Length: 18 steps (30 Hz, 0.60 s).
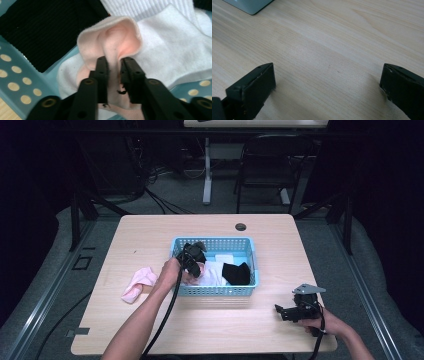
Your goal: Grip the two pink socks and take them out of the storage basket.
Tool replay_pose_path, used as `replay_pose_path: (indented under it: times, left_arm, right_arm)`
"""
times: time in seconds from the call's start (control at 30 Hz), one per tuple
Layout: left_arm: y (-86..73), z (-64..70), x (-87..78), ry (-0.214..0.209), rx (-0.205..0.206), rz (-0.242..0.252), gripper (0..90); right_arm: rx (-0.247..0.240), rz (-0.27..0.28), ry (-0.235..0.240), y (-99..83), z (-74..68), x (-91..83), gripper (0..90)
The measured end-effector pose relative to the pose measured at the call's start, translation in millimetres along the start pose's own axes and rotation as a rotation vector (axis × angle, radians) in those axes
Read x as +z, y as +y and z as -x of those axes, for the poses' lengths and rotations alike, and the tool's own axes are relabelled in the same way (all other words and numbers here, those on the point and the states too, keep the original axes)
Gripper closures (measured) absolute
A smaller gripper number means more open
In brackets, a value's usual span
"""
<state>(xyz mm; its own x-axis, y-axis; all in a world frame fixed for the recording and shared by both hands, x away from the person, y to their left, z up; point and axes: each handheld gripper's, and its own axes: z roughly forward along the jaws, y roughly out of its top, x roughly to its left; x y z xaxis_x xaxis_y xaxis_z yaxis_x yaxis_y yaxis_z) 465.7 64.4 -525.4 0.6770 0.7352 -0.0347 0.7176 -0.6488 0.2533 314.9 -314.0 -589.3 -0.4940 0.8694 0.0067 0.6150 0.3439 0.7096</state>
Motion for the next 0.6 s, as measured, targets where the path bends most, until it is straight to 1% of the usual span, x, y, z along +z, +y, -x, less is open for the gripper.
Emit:
replay_pose_path:
  times: [0.03,0.07,0.1,0.23,0.27,0.3,0.33,0.37,0.43,0.47,0.53,0.57,0.6]
  left_arm:
    - [0.0,0.0,0.0,0.0,0.0,0.0,78.3]
    - [0.0,0.7,-0.3,-0.006,0.006,0.001,78.3]
    - [0.0,1.1,-0.7,-0.006,0.013,-0.003,81.5]
    - [-0.8,1.2,-3.0,-0.009,0.019,0.007,82.9]
    - [-1.8,0.6,-7.3,-0.008,0.019,0.024,82.9]
    - [-1.8,0.6,-7.3,-0.008,0.019,0.024,82.9]
    - [-3.4,-0.6,-13.1,-0.009,0.015,0.049,82.9]
    - [-3.4,-0.6,-13.1,-0.009,0.015,0.049,82.8]
    - [-5.1,-2.8,-19.9,-0.005,0.012,0.067,82.7]
    - [-6.4,-4.4,-25.3,-0.006,0.005,0.088,82.6]
    - [-7.1,-5.1,-28.6,0.001,0.006,0.097,82.6]
    - [-8.4,-6.5,-34.5,0.004,0.01,0.113,82.6]
    - [-9.1,-7.3,-37.3,-0.003,0.008,0.122,82.6]
  right_arm:
    - [0.0,0.0,0.0,0.0,0.0,0.0,0.0]
    - [0.0,0.0,0.0,0.0,0.0,0.0,0.0]
    - [-0.001,-0.002,-0.002,0.0,0.0,-0.1,0.0]
    - [0.0,0.0,0.0,0.0,0.0,0.0,0.0]
    - [-0.001,-0.001,-0.003,0.0,0.0,0.0,0.0]
    - [0.0,0.0,0.0,0.0,0.0,0.0,0.0]
    - [0.0,0.0,0.0,0.0,0.0,0.0,0.0]
    - [0.0,0.0,0.0,0.0,0.0,0.0,0.0]
    - [0.0,0.0,0.0,0.0,0.0,0.0,0.0]
    - [0.0,0.0,0.0,0.0,0.0,0.0,0.0]
    - [0.0,0.0,0.0,0.0,0.0,0.0,0.0]
    - [0.0,0.0,0.0,0.0,0.0,0.0,0.0]
    - [0.0,0.0,0.0,0.0,0.0,0.0,0.0]
